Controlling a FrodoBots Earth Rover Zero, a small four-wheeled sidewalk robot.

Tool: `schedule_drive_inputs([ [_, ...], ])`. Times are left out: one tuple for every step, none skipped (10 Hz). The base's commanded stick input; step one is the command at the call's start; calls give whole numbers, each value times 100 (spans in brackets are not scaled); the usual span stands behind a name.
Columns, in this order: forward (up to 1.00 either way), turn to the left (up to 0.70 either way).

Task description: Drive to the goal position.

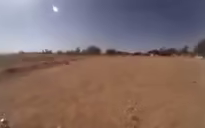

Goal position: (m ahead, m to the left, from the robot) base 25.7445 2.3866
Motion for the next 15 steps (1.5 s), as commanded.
schedule_drive_inputs([
  [100,0],
  [100,0],
  [100,0],
  [100,0],
  [100,0],
  [100,0],
  [100,0],
  [100,0],
  [100,0],
  [100,0],
  [100,0],
  [100,0],
  [100,0],
  [100,0],
  [100,0],
])
